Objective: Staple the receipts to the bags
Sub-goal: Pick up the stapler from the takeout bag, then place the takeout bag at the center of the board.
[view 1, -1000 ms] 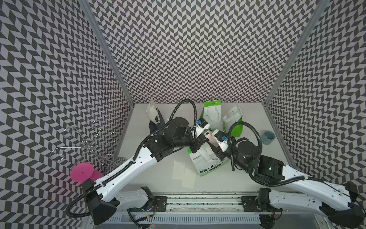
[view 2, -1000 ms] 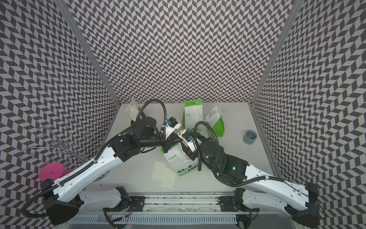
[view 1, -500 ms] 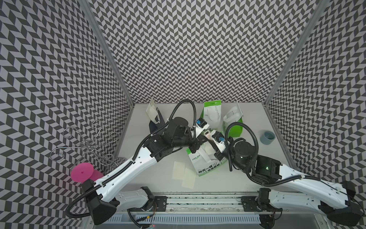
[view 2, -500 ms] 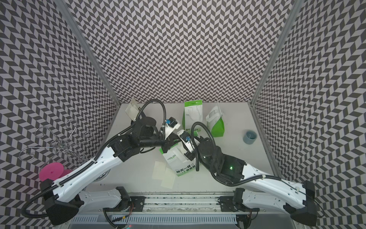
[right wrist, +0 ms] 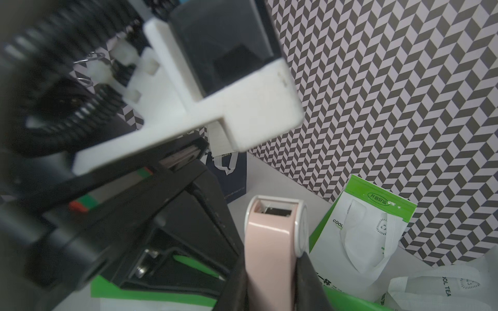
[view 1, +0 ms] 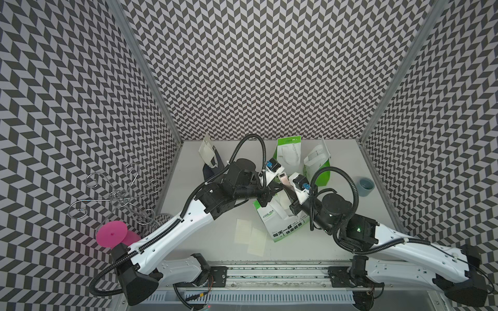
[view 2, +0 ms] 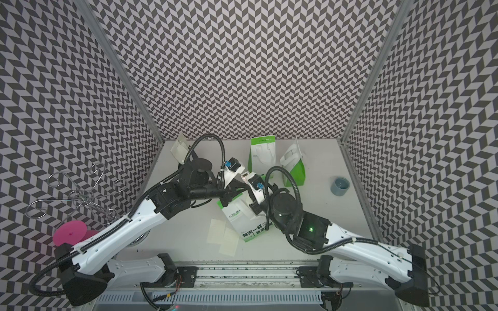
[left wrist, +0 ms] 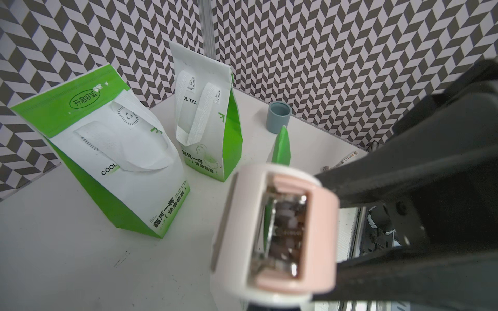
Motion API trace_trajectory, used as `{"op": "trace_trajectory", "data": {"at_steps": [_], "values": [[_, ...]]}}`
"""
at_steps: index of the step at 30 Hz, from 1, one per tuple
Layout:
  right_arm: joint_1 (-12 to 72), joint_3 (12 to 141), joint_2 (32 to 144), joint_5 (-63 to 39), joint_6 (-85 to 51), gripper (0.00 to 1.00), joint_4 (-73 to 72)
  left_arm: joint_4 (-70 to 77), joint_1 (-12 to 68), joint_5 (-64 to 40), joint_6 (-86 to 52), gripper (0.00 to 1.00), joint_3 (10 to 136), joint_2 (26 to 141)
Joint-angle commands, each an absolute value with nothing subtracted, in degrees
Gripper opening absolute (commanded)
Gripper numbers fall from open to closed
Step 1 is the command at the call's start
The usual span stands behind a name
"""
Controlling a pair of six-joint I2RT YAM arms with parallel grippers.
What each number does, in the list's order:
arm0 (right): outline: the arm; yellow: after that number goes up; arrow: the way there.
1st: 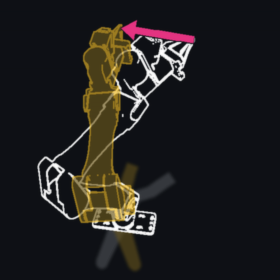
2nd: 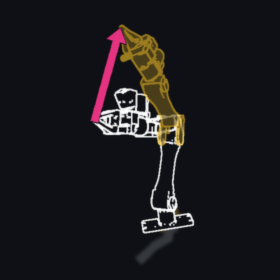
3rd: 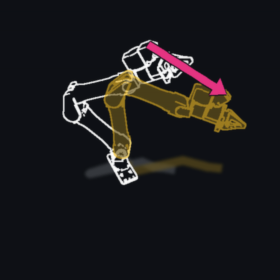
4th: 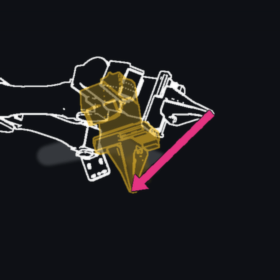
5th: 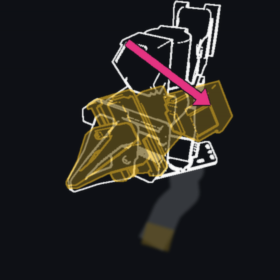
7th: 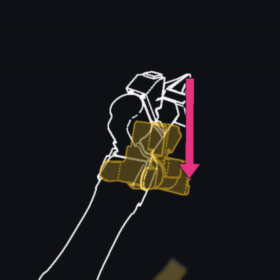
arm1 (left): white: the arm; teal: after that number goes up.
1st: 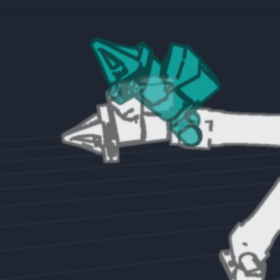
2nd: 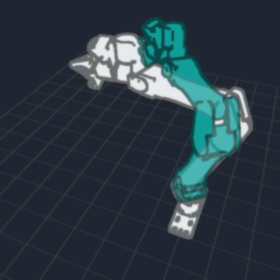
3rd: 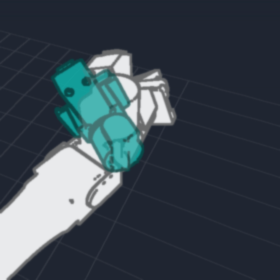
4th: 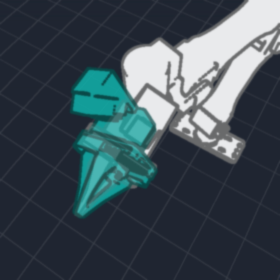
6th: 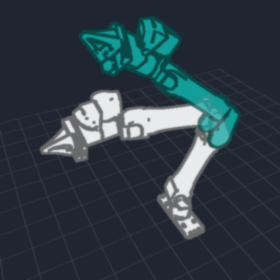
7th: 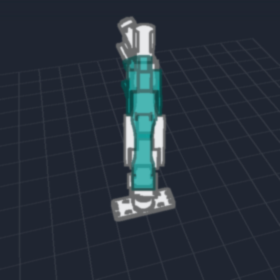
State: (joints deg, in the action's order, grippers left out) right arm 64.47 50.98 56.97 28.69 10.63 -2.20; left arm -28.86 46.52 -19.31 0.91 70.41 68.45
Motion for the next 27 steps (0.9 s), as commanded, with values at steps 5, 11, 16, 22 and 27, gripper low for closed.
{"op": "trace_trajectory", "data": {"at_steps": [5, 11, 16, 22, 27], "values": [[60.84, 50.38, 53.66, 36.78, 4.39, 0.00, -12.13, -25.85, 47.36, -19.76, -0.72, 0.00, 70.58, 67.12], [60.16, 50.96, 50.49, 38.42, 2.01, 0.00, -10.70, -26.01, 47.35, -17.71, -1.76, 0.00, 70.42, 66.66], [60.10, 50.88, 47.46, 38.69, -3.96, 0.00, -2.21, -28.96, 47.29, -11.09, -4.73, 0.00, 70.84, 64.60], [60.06, 48.38, 43.32, 37.00, -11.77, 0.00, 6.49, -37.78, 44.82, -1.79, -6.47, 0.00, 72.60, 62.55], [59.99, 46.67, 41.64, 35.86, -12.95, 0.00, 8.06, -39.39, 35.95, -0.32, -5.92, 0.00, 73.19, 62.20]]}}
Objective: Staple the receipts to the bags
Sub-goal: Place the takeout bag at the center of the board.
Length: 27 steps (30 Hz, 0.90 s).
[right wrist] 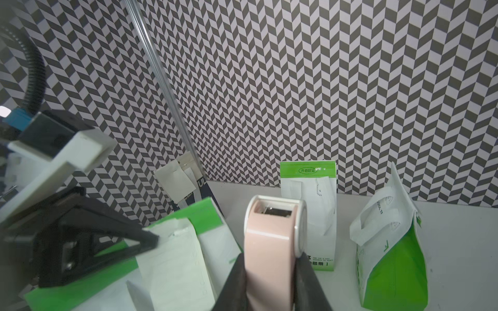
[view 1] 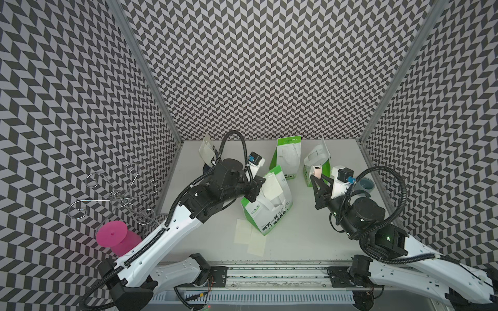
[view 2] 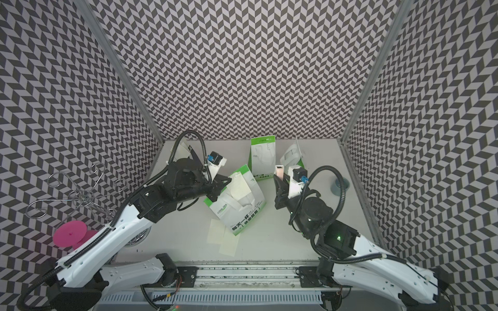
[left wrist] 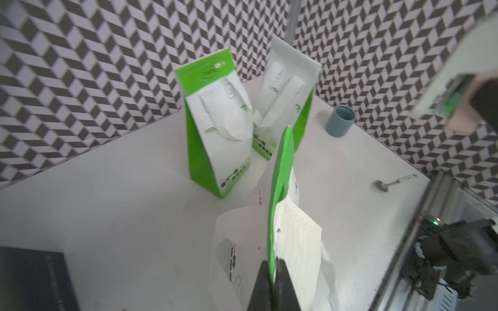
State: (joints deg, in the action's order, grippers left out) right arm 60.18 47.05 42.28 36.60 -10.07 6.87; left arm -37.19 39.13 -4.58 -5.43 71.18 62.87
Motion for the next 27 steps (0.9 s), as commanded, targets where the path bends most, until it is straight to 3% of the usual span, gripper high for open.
{"op": "trace_trajectory", "data": {"at_steps": [1, 9, 14, 25, 26, 27], "values": [[59.99, 46.82, 41.78, 35.90, -12.95, 0.00, 8.53, -39.13, 34.09, -0.41, -5.55, 0.00, 73.57, 62.99], [59.29, 46.17, 41.98, 34.18, -12.33, 0.00, 9.71, -33.10, 24.55, 2.70, -4.02, 0.00, 78.75, 73.87], [58.41, 45.35, 42.77, 32.28, -13.07, 0.00, 10.37, -30.20, 18.97, 1.87, -3.66, 0.00, 88.84, 86.78], [57.29, 46.87, 45.40, 29.03, -16.01, 0.00, 15.06, -31.09, 13.72, -0.12, -4.00, 0.00, 101.48, 103.21], [56.64, 47.29, 45.96, 27.52, -16.71, 0.00, 16.25, -31.28, 13.56, -0.56, -4.33, 0.01, 101.92, 103.61], [55.96, 47.73, 46.48, 26.11, -17.45, 0.00, 17.55, -31.14, 13.41, -1.30, -4.67, 0.09, 102.04, 103.78]]}}
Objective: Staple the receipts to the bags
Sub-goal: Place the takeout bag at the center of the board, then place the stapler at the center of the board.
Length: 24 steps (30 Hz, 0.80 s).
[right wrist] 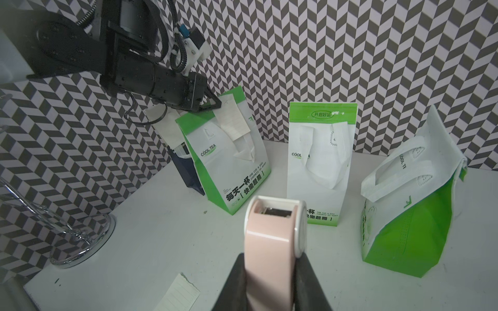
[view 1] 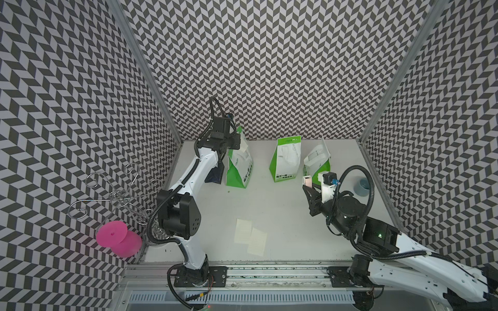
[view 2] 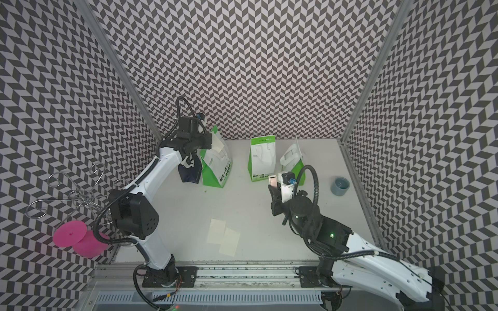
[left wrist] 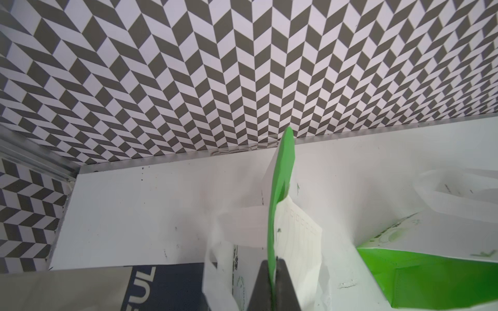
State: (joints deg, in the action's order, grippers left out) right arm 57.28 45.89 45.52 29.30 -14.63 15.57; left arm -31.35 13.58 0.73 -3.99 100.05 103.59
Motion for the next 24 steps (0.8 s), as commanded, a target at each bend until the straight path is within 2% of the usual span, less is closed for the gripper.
{"op": "trace_trajectory", "data": {"at_steps": [1, 3, 6, 8, 11, 15, 24], "values": [[54.89, 48.13, 47.19, 24.22, -18.49, 0.00, 18.95, -30.90, 13.28, -2.43, -4.90, 0.23, 102.03, 103.67], [52.26, 48.59, 48.93, 19.92, -19.83, 0.00, 21.28, -29.67, 13.27, -4.24, -5.01, 0.39, 101.17, 103.00], [45.73, 48.48, 53.53, 11.75, -21.55, 0.00, 24.67, -27.71, 13.12, -5.47, -5.28, 0.51, 99.39, 101.46], [40.88, 47.25, 57.59, 4.80, -22.69, 0.00, 26.41, -26.78, 12.76, -6.00, -5.85, 0.54, 98.43, 100.45], [36.49, 45.18, 63.42, -0.30, -23.46, 0.00, 27.87, -25.09, 12.33, -7.54, -6.81, 0.60, 97.27, 98.17], [32.79, 47.27, 71.65, -1.17, -22.57, 0.00, 32.03, -22.56, 12.22, -10.70, -7.88, 0.69, 95.99, 93.73], [28.23, 49.73, 84.60, 0.70, -21.70, 0.01, 31.87, -17.38, 12.44, -21.11, -12.27, 0.76, 88.62, 84.83]]}}
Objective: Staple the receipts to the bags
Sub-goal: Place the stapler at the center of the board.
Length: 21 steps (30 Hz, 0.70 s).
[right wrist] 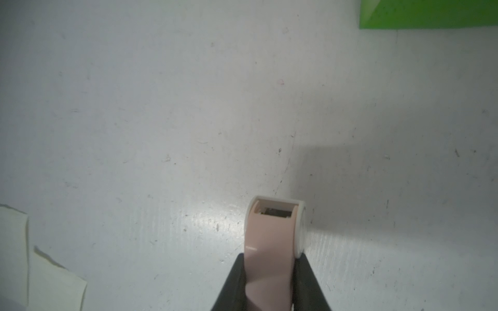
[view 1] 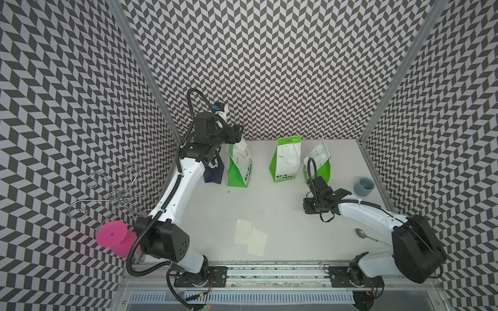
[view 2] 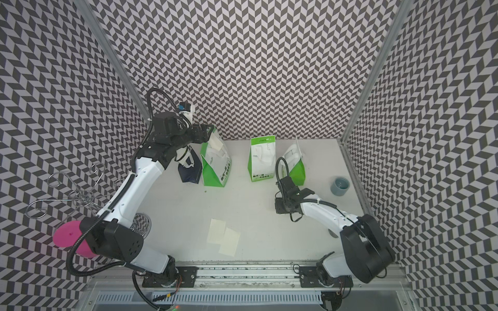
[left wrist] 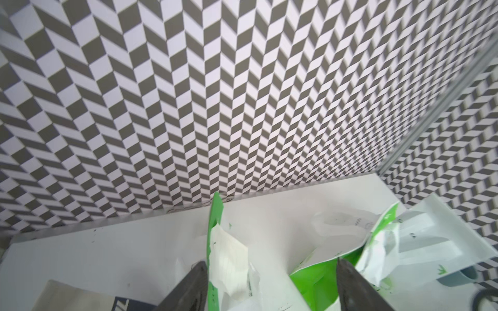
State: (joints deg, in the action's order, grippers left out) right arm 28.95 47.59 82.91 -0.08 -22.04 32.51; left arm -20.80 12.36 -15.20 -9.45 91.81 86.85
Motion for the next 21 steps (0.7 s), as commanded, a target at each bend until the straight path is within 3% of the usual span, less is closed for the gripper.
{"op": "trace_trajectory", "data": {"at_steps": [1, 6, 8, 12, 21], "values": [[27.91, 49.85, 85.58, 1.10, -21.64, 0.02, 31.97, -16.16, 12.58, -22.36, -13.03, 0.76, 86.91, 83.72], [26.94, 50.09, 88.35, 1.49, -22.34, 0.13, 31.47, -13.13, 14.32, -23.87, -13.43, 0.77, 81.64, 79.93], [26.81, 50.34, 88.63, 1.36, -22.65, 0.23, 31.50, -12.97, 14.31, -24.01, -13.36, 0.77, 80.80, 79.49], [26.85, 51.42, 88.69, 1.30, -23.28, 0.53, 31.62, -12.55, 14.33, -24.58, -13.10, 0.77, 79.86, 79.25], [26.85, 56.32, 80.69, 1.67, -24.71, 0.69, 32.21, -12.07, 16.14, -25.26, -11.98, 0.77, 79.89, 79.54]]}}
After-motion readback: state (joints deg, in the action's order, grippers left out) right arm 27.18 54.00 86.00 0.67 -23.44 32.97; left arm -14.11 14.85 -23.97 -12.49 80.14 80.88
